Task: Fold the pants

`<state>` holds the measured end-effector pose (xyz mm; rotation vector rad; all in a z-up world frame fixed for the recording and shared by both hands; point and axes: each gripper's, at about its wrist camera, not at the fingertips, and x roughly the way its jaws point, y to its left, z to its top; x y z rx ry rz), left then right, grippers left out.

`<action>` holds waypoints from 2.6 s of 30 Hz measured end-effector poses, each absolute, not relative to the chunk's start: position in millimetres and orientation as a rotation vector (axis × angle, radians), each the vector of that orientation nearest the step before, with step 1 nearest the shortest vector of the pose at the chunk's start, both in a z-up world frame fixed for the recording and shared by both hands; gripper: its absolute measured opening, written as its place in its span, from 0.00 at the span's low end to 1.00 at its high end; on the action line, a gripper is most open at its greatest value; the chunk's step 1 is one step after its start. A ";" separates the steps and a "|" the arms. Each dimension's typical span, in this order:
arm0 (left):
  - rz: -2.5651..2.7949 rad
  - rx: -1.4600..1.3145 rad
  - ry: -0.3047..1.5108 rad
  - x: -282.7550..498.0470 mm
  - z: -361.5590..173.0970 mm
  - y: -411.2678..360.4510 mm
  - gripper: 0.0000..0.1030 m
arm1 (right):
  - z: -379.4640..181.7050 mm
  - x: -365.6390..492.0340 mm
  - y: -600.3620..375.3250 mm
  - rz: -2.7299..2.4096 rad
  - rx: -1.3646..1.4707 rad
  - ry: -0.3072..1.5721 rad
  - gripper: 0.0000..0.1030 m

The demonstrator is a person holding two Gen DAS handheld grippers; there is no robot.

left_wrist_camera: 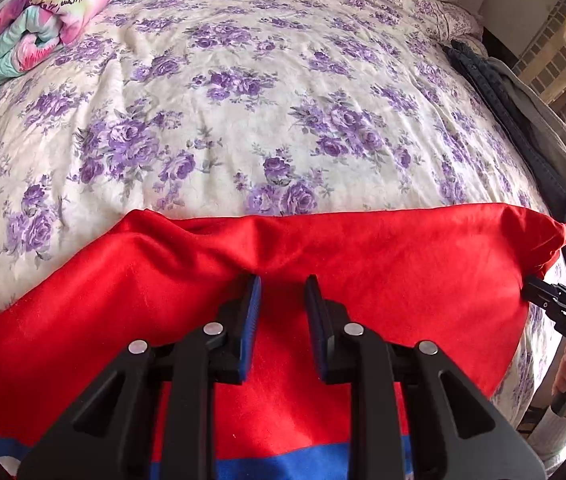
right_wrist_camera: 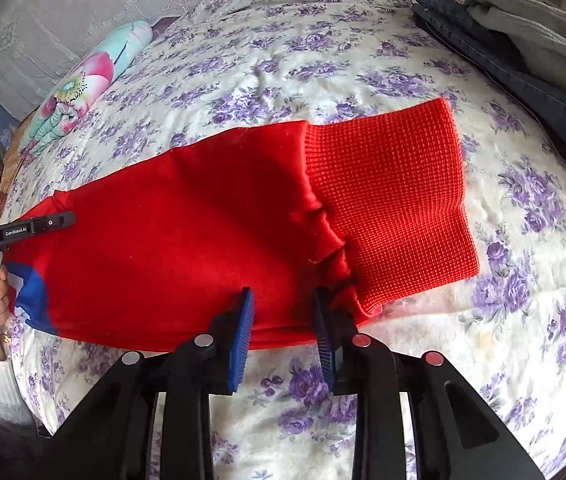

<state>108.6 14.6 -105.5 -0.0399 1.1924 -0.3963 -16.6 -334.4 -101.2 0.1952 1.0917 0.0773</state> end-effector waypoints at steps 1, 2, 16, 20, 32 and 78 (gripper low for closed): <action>-0.398 -0.036 1.190 109.0 -105.0 14.6 0.22 | -102.9 -14.4 -331.6 0.075 0.182 1.090 0.30; -0.399 -0.025 1.190 109.4 -104.2 12.5 0.22 | -102.2 -12.7 -327.1 0.075 0.158 1.085 0.31; -0.513 -0.105 1.159 18.1 -80.2 18.3 0.21 | -79.3 -51.1 -427.1 0.013 0.664 0.989 0.82; -0.521 -0.074 1.192 1.3 -95.2 7.9 0.21 | -105.8 -35.5 -427.2 0.081 0.766 0.996 0.80; -0.507 -0.087 1.185 -0.1 -102.7 9.4 0.21 | -120.4 5.6 -418.5 0.126 0.795 0.911 0.26; -0.685 -0.296 1.122 40.1 -78.4 -77.1 0.01 | -40.5 -10.2 -347.6 0.011 0.348 0.723 0.23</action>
